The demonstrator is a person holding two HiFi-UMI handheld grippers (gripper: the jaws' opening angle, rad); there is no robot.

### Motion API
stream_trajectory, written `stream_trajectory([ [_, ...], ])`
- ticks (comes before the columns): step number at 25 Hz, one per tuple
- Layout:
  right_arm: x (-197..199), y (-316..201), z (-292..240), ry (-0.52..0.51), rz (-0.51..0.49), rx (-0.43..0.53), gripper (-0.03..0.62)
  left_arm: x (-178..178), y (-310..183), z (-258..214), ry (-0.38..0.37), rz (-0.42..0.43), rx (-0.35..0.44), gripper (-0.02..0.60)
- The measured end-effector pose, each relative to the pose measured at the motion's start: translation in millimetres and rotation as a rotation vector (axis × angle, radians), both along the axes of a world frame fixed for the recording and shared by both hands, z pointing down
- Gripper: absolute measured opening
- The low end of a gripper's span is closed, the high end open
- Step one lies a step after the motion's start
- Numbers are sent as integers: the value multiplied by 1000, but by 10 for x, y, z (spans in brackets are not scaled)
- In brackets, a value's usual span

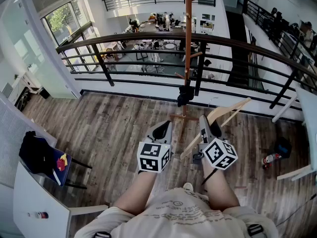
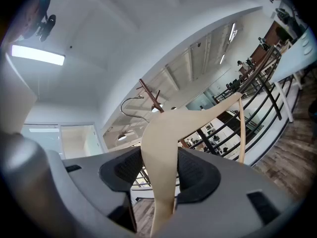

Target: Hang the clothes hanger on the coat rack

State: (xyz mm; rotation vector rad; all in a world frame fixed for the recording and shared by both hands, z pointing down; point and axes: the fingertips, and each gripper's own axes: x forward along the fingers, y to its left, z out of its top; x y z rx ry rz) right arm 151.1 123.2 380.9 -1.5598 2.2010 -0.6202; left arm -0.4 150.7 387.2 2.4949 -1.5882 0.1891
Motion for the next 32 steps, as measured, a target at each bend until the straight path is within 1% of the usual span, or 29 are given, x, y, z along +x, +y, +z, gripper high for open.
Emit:
stream_trajectory([
  [15,88,-170,148,-20,-42,-14,210,213,-158,128,-8,-9,-20,-3],
  [20,102,-279,165,-7,-64,-13,210,305,-272,151,-9,-14,-23,-3],
  [28,420,-582,120,-6,-111,-1,210,722,-559,107,-17,-36,-20,-3],
  [32,511,-725,199,-2,-137,-1,210,847,-679,199,-14,-55,-24,-3],
])
